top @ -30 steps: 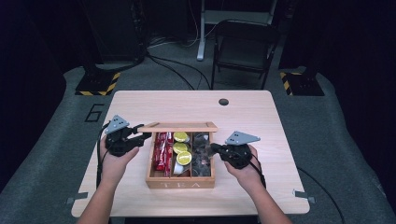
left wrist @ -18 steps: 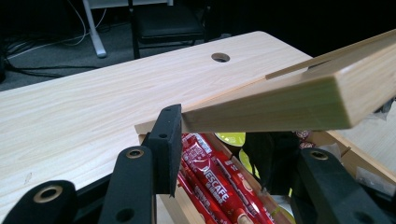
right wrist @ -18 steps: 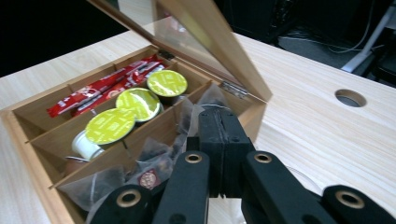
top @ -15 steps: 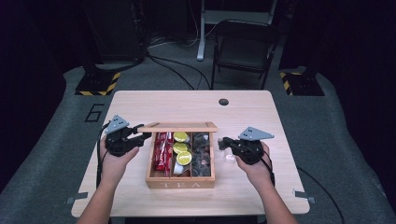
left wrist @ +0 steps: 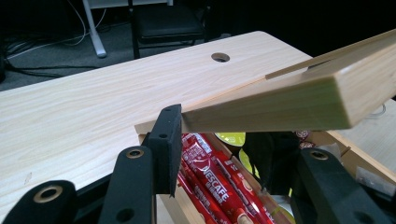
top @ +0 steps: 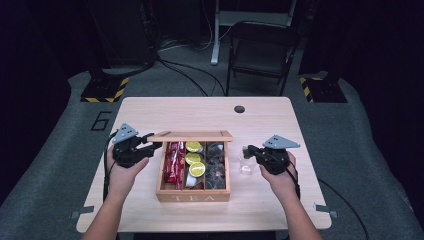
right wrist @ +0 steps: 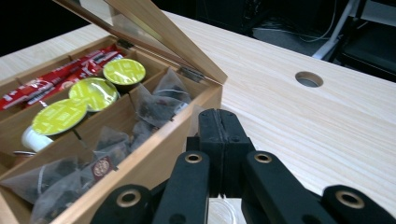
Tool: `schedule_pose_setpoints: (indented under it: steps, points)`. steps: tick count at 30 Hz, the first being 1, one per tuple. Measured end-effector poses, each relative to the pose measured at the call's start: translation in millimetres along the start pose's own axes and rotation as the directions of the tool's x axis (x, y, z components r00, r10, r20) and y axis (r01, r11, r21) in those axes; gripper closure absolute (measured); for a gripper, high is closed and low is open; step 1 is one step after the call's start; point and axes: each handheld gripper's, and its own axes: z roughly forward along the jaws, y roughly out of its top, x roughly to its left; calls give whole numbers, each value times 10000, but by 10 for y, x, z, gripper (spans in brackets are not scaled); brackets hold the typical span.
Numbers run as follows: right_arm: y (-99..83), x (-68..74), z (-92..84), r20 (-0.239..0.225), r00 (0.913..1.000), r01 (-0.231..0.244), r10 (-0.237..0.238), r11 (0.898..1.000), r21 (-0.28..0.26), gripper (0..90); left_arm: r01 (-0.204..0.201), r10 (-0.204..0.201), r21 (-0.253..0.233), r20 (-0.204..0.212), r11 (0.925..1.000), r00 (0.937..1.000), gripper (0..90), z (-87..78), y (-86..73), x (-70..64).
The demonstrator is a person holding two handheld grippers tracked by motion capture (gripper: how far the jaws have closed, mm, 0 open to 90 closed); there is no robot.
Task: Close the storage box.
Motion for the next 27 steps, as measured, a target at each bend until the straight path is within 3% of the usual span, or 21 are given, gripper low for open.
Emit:
schedule_pose_setpoints:
  steps: [18, 27]
  points:
    - [-82, -70, 80, 204, 9997, -106, 99, 9994, 344, 899, 3, -3, -3, -2, 10000, 10000, 566, 0, 0, 0]
    - [-103, -39, 146, 162, 9997, 185, -196, 9978, 644, 882, 6, -6, -1, -4, 10000, 10000, 566, 0, 0, 0]
